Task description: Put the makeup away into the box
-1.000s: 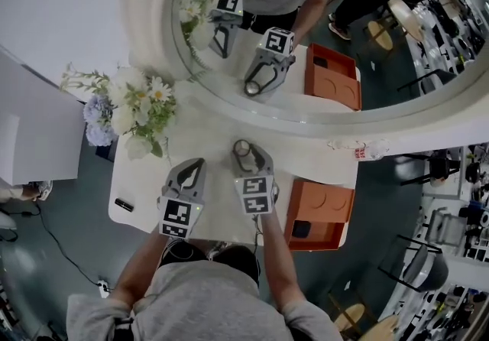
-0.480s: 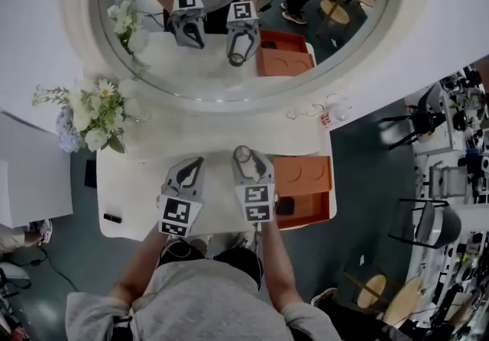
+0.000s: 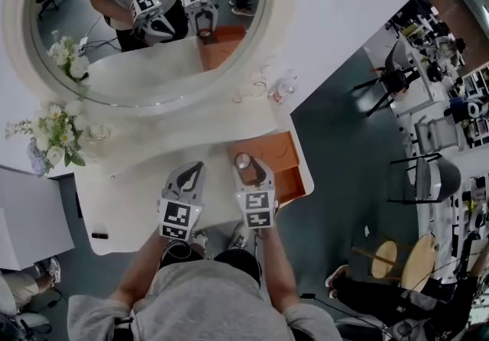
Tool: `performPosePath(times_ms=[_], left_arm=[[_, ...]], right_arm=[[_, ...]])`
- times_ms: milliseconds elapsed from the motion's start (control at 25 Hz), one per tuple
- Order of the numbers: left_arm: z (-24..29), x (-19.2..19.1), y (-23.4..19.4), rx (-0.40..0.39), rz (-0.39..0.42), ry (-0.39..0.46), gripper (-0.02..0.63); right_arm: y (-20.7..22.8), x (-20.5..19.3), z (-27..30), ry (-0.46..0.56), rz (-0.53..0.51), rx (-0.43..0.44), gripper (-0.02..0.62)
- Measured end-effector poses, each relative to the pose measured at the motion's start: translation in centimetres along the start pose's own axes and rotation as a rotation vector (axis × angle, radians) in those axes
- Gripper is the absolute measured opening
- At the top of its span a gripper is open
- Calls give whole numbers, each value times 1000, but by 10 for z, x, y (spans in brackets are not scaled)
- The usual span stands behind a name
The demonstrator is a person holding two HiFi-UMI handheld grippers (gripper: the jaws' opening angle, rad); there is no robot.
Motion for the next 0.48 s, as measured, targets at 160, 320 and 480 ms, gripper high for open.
performPosePath(times_ms=[160, 320, 480], left_arm=[[10, 5, 34, -54, 19, -1, 0], [22, 5, 66, -100, 28, -10, 0], [30, 3, 96, -135, 33, -22, 0]], right_arm=[[26, -19, -28, -8, 31, -56, 218], [51, -40, -51, -22, 59, -100, 218], [70, -61, -70, -39, 87, -130, 218]])
Point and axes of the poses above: the fingertips, and each gripper's own axes: z forward along the fingers, y to its right, x out of its top, the point moved 5 cm from there along -z, backward along the fingers, and after that the axes turned 8 degrees about x, right-handed, at the moved point
